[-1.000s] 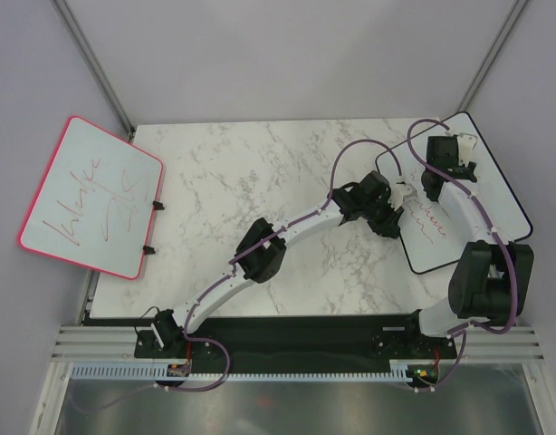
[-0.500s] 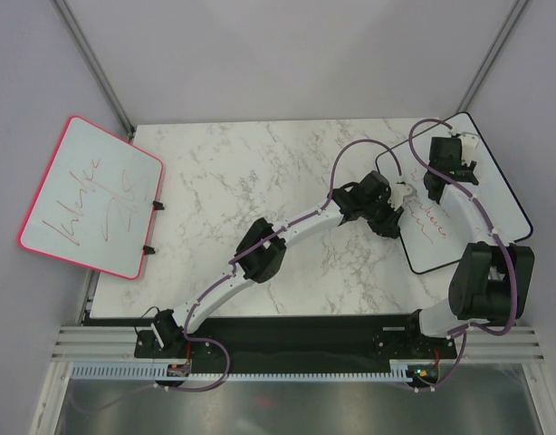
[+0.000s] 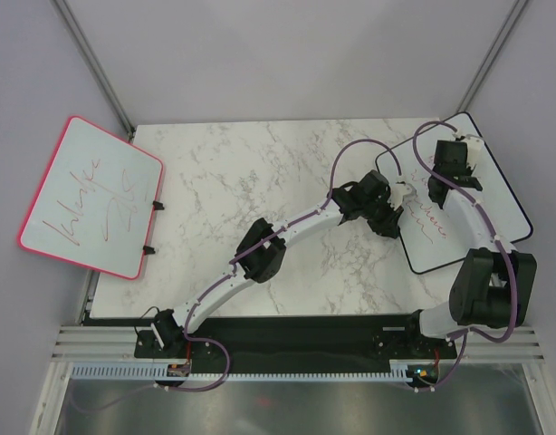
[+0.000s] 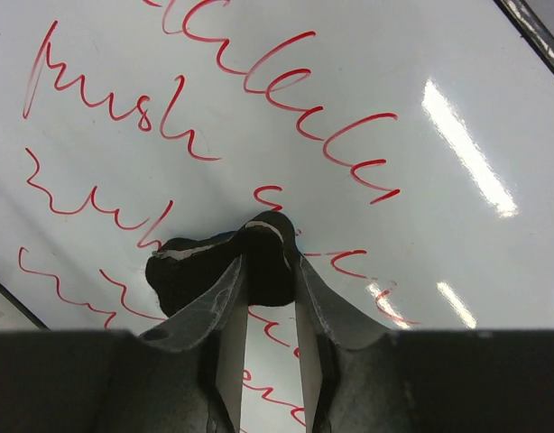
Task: Erase the whiteboard
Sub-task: Erase the whiteboard at the whiteboard stand.
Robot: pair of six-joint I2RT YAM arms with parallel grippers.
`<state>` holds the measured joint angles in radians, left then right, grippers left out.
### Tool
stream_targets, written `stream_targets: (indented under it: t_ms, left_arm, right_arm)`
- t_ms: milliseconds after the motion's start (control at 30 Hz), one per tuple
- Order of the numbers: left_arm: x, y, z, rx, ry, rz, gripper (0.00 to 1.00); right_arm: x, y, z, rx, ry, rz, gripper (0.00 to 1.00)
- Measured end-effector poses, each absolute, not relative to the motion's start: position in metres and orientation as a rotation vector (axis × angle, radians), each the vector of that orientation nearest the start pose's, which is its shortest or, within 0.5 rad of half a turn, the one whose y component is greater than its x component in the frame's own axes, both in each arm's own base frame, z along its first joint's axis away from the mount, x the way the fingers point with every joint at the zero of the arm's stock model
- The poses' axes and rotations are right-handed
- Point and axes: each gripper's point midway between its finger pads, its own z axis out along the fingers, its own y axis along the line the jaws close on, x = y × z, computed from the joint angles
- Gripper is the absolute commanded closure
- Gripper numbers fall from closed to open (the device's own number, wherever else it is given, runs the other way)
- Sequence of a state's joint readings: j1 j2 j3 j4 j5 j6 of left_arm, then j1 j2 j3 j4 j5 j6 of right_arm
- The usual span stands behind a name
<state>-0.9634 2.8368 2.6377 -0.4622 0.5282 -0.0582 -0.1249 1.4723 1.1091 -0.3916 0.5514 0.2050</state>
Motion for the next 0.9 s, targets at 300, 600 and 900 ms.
stream_targets:
  t_ms: [300, 600, 900]
  left_arm:
    - [0.311, -0.607, 0.033, 1.310, 1.979, -1.120, 0.98]
    - [0.311, -0.606, 0.033, 1.311, 1.982, -1.121, 0.98]
    - [0.311, -0.606, 0.032, 1.311, 1.982, -1.120, 0.98]
  right_arm:
    - [0.366, -0.135, 0.160, 0.643, 2.145, -0.591, 1.00]
    - [0.353, -0.128, 0.160, 0.655, 2.154, -0.529, 1.00]
    - [0.317, -0.123, 0.171, 0.686, 2.186, -0.526, 1.00]
